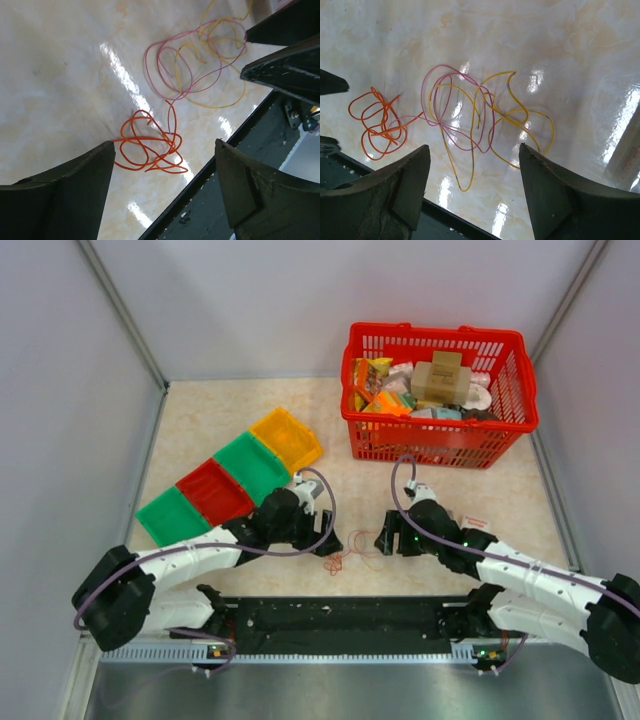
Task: Untangle the cables
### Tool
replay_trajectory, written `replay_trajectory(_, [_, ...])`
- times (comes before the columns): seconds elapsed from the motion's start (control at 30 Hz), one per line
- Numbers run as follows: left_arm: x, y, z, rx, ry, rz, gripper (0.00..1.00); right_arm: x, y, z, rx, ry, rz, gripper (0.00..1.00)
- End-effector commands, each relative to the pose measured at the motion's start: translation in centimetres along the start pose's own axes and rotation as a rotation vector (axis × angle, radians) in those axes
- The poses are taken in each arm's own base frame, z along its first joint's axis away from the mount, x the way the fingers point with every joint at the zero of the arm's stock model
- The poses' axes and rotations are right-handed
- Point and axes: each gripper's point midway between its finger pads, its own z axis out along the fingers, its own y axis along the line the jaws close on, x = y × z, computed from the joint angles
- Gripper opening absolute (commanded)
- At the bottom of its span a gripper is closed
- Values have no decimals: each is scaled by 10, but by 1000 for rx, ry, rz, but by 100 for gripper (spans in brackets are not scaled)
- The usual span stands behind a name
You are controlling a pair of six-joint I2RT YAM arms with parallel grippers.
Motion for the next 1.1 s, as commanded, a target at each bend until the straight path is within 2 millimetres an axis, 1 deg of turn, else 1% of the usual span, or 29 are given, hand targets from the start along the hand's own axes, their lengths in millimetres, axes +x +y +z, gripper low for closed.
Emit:
replay_trajectory(0.0, [8,3,16,-32,22,54,82,-8,9,4,-41,-23,10,71])
replay_trajectory(0.1, [13,4,24,-32,29,57,74,-6,11,5,-48,-15,19,72])
replay_trajectory(0.17, [15,4,29,-31,44,54,64,-4,12,5,-56,-14,27,72])
replay_trajectory(0.23, [17,1,31,-24,54,55,50,-2,12,4,-61,-12,29,72])
replay_trajectory(0.3, [14,-5,29,-8,34,61,39,0,10,3,-60,-13,33,72])
replay_trajectory(0.4, [8,-8,25,-7,8,66,27,1,8,2,-57,-19,30,72])
replay_trajectory(0.57, [-6,-16,10,-11,-31,95,0,2,4,6,-35,-12,22,72])
replay_trajectory(0.67, [-21,-26,-3,8,-86,112,0,2,3,11,-26,-6,14,68])
replay_trajectory(0.7, [-22,-26,-9,-4,-87,114,0,3,4,12,-24,0,11,66])
replay_trajectory(0.77, [-33,-32,-20,0,-130,129,0,2,4,15,-19,2,6,61])
replay_trajectory(0.83, [-42,-36,-30,-1,-167,145,0,-1,5,16,-18,-4,2,59])
replay_trajectory(0.9, [-46,-39,-36,6,-192,163,0,-4,5,16,-11,-16,1,57])
replay_trajectory(0.93, [-47,-39,-35,12,-197,172,11,-6,4,15,-8,-26,0,56])
replay_trajectory(1.0, [-41,-35,-30,6,-172,176,37,-11,4,14,-5,-48,4,55])
replay_trajectory(1.03, [-35,-35,-27,11,-141,166,47,-11,4,12,-8,-55,4,55])
replay_trajectory(1.07, [-30,-35,-23,20,-116,161,51,-13,4,11,-12,-65,5,55])
